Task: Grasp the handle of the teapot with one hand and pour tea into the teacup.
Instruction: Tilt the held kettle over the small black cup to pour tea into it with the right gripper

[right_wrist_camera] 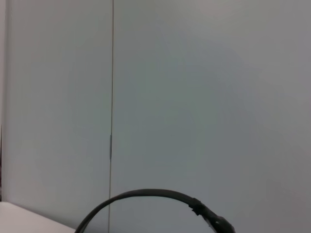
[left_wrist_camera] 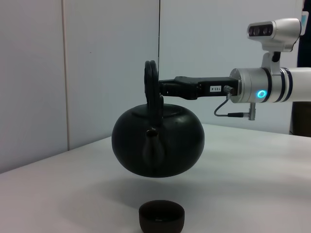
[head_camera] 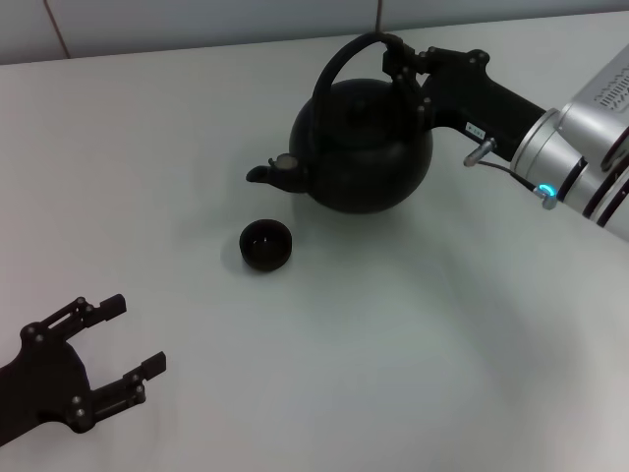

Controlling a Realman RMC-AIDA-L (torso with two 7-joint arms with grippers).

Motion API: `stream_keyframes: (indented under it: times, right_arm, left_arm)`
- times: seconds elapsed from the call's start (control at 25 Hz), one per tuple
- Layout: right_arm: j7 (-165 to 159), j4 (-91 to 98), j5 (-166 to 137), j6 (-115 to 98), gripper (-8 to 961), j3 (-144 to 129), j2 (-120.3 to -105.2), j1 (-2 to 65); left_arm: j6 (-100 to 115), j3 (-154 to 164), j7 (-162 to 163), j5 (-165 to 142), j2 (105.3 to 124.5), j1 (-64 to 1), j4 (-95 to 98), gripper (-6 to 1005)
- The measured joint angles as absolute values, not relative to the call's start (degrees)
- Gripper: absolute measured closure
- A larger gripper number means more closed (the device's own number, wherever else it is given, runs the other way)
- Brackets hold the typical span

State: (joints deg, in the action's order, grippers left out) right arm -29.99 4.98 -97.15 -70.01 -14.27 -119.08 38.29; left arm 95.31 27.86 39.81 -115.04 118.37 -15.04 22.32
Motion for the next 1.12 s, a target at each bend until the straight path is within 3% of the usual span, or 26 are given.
stream_keyframes:
  times: [1.12]
  right_arm:
    - [-10.6, 10.88, -97.22, -71.55, 867, -23.2, -119.16, 39.98]
  left_arm:
    - [95.17, 27.24, 39.81, -114.86, 118.34, -15.35, 22.32, 198]
